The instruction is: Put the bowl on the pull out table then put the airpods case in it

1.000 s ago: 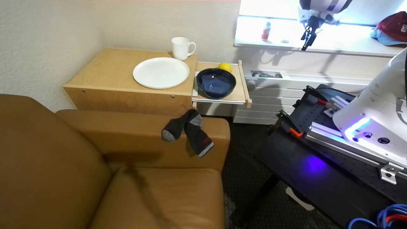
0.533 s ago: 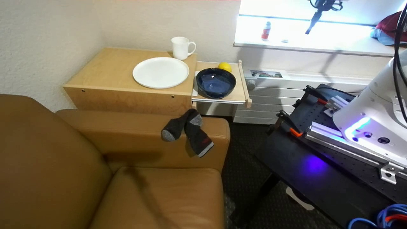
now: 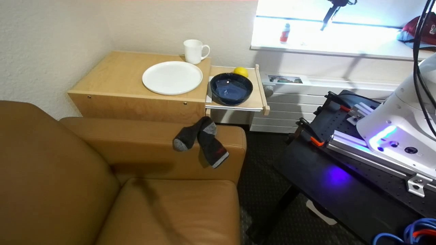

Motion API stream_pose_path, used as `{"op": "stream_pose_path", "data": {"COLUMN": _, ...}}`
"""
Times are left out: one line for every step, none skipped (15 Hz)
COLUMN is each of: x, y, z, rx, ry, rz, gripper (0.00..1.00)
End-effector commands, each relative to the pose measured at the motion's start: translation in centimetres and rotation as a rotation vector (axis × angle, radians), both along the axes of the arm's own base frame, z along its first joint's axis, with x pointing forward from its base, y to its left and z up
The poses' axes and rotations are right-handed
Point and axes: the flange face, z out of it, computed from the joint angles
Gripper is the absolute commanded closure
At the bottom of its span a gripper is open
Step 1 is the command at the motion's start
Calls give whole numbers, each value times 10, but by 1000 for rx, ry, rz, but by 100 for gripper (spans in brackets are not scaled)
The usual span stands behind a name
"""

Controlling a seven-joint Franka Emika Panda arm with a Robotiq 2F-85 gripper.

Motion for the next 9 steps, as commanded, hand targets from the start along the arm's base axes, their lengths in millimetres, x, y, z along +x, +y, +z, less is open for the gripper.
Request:
{"op": "stream_pose_path", "data": {"x": 42, "y": -1, "z": -31, "rx": -36, "ry": -25, "rz": -82, "gripper": 0}}
{"op": "stream_pose_path", "data": {"x": 53, "y": -1, "z": -35, "rx": -51, "ry": -34, "rz": -121, "gripper": 0}}
{"op": "stream_pose_path", "data": {"x": 66, "y": -1, "z": -45, "rx": -52, "ry": -25, "rz": -151, "gripper": 0}}
{"op": "stream_pose_path", "data": {"x": 76, "y": -5, "z": -53, "rx": -74, "ry": -29, "rz": -197, "gripper": 0}}
{"op": "stream_pose_path", "data": {"x": 86, "y": -9, "z": -64, "rx": -78, "ry": -14, "rz": -239, "gripper": 0}}
{"op": "stream_pose_path", "data": {"x": 94, "y": -15, "z": -75, "rx": -80, "ry": -5, "rz": -292, "gripper": 0}}
{"op": "stream_pose_path", "data": {"x": 99, "y": -21, "z": -82, "rx": -91, "ry": 2, "rz": -348, "gripper": 0}}
{"op": "stream_pose_path", "data": {"x": 103, "y": -27, "z": -88, "rx": -86, "ry": 23, "rz": -388, "gripper": 0}}
{"op": "stream_pose_path", "data": {"x": 107, "y": -31, "z": -95, "rx": -95, "ry": 48, "rz": -429, "gripper": 0}}
